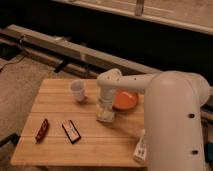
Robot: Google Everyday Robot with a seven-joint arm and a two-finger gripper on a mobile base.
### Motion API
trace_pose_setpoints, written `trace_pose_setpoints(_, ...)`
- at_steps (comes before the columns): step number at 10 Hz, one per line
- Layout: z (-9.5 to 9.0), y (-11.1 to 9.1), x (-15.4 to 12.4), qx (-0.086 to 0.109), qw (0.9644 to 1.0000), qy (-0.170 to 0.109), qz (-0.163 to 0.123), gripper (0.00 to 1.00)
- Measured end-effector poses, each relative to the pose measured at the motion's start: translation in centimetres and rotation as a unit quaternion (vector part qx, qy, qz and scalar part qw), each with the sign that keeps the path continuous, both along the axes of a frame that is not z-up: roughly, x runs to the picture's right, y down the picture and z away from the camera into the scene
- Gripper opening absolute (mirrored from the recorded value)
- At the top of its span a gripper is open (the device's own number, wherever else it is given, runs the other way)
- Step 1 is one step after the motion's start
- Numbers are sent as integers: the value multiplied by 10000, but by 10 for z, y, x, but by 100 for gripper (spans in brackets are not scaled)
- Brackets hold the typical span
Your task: Place the white sponge in the ceramic cup
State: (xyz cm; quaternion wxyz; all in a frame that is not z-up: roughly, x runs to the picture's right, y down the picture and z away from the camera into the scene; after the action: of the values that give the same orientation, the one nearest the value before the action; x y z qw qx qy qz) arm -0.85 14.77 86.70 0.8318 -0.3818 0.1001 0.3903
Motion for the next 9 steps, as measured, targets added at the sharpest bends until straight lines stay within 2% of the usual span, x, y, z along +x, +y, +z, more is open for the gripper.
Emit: trace_pose_setpoints(9, 3, 19, -1, -121, 9994, -8, -327, 61)
